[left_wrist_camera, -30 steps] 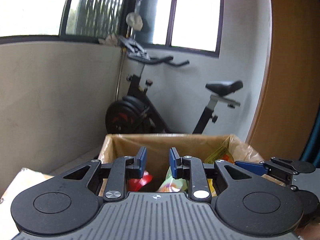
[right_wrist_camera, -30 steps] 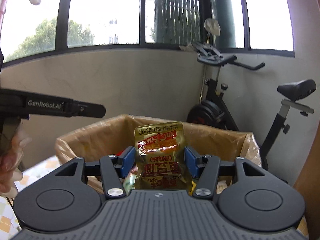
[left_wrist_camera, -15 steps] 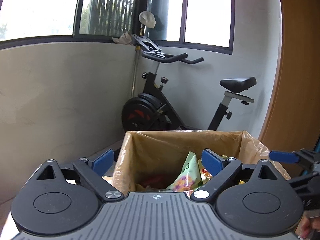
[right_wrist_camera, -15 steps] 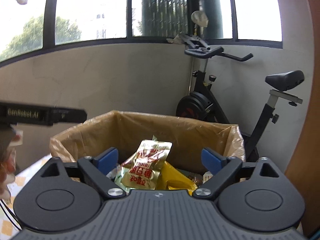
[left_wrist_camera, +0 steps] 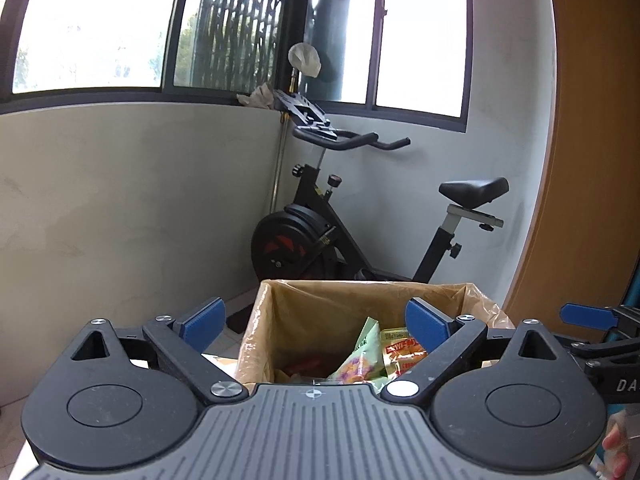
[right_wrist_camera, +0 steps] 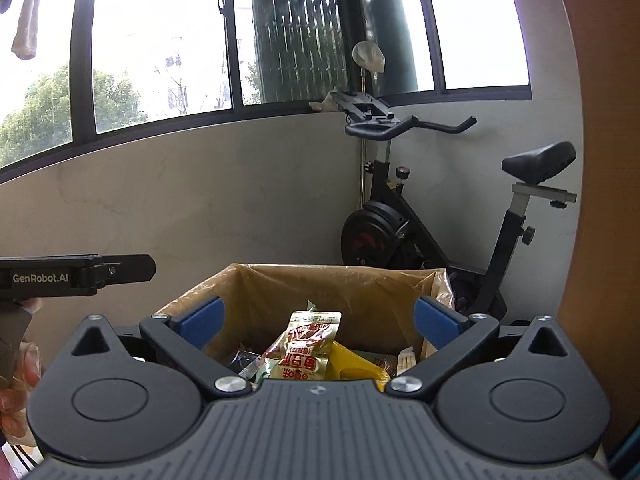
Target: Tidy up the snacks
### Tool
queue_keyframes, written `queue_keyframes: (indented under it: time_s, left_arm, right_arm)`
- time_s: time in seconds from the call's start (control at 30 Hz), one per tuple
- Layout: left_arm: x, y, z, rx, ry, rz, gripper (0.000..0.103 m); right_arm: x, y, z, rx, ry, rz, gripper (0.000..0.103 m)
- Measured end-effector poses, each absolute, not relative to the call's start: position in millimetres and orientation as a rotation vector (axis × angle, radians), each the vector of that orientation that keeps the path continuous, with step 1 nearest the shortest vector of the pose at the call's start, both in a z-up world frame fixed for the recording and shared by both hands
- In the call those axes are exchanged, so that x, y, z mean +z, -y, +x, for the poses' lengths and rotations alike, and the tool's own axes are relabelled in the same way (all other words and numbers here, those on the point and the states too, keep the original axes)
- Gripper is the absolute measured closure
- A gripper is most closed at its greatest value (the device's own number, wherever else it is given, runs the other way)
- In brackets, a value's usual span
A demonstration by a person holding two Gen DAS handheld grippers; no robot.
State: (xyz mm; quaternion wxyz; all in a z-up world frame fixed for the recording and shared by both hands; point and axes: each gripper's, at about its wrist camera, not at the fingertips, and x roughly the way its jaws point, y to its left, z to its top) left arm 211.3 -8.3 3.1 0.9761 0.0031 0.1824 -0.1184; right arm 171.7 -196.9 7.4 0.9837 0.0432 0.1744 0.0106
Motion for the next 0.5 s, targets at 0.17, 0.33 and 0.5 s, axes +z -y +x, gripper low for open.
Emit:
queue_keyframes:
  time_s: [0.17, 0.33, 0.5]
  left_arm:
    - [11.9, 9.7, 195.8, -0.230, -0.345, 0.028, 0.005]
    - [18.6, 7.3, 181.3, -0.207, -0.344, 0.021, 0.005]
    - [21.8, 2.9, 167.8, -0.175, -0.312, 0.024, 0.005]
  right_arm:
    - [19.2, 188.5, 153.5, 0.011, -0.337, 0.060, 0.000]
    - [27.4, 181.4, 139.5, 0.001, -0.334, 0.051, 0.000]
    - [31.3, 178.3, 127.6, -0.009, -0.325, 0.061, 0.000]
